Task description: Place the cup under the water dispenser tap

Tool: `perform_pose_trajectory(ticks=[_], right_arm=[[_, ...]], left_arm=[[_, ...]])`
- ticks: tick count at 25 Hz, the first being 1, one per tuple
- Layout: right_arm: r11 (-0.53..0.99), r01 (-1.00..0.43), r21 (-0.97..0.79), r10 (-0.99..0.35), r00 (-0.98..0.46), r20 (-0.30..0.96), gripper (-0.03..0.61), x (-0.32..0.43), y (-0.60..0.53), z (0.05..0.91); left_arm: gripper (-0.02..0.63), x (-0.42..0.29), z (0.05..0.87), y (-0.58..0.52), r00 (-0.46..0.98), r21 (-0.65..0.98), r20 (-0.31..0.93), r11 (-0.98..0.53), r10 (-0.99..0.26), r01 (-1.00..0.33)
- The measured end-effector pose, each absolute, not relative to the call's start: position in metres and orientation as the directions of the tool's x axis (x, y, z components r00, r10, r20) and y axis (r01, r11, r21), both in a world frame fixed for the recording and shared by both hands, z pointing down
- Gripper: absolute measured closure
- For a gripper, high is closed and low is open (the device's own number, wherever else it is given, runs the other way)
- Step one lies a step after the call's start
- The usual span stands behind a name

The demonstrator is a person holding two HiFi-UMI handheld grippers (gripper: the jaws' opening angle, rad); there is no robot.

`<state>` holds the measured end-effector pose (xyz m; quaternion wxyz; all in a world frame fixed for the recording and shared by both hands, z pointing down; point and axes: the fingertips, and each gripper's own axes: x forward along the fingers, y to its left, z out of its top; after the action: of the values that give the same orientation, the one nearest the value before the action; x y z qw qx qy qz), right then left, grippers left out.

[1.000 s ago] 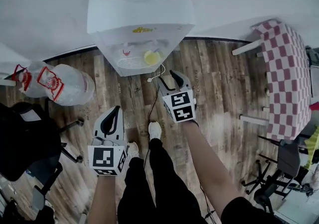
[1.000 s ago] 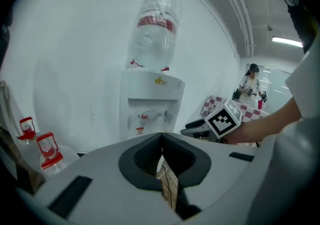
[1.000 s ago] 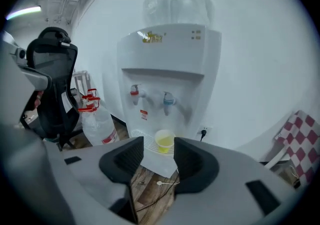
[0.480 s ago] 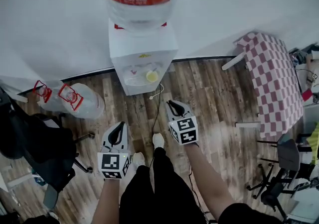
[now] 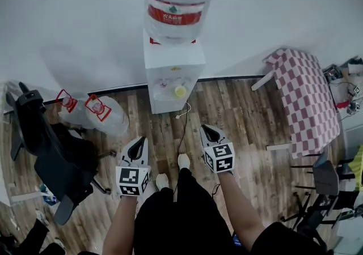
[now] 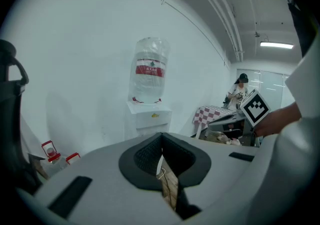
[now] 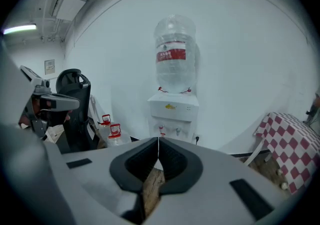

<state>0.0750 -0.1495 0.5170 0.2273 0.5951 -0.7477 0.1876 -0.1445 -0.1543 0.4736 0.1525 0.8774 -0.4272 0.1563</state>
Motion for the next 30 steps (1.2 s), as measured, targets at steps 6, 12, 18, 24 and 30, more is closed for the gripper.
perform_pose_trajectory(ticks=[6,12,18,24,30], right_arm=[[0.231,-0.973,-0.016,-0.819,-0.203,0.536,0.557,0.062,-0.097,0.483],[0.234,-0.972,-0.021,-0.840,-0.213,0.500,0.557,0.058,-0.051,0.455],[0.216,-0.974,-0.069,-0.865,-0.223,0.449,0.557,0.062,-0.028,0.438],[0.209,-0.974,-0.085,-0.878,-0.225,0.422,0.557,0.078,-0.011,0.431],[0.277,-0.955,-0.109,-0.874,-0.298,0.383,0.557,0.085,-0.010,0.425]], left_arm=[[0.600,-0.166,0.459,-0.125,0.608,0.121,0.401,-0.618,-0.686,-0.777],[0.600,-0.178,0.455,-0.101,0.620,0.139,0.385,-0.622,-0.683,-0.771],[0.600,-0.168,0.459,-0.087,0.653,0.154,0.378,-0.651,-0.656,-0.743],[0.600,-0.141,0.443,-0.073,0.670,0.127,0.365,-0.679,-0.646,-0.723],[0.600,-0.126,0.432,-0.063,0.635,0.092,0.366,-0.653,-0.680,-0.752]])
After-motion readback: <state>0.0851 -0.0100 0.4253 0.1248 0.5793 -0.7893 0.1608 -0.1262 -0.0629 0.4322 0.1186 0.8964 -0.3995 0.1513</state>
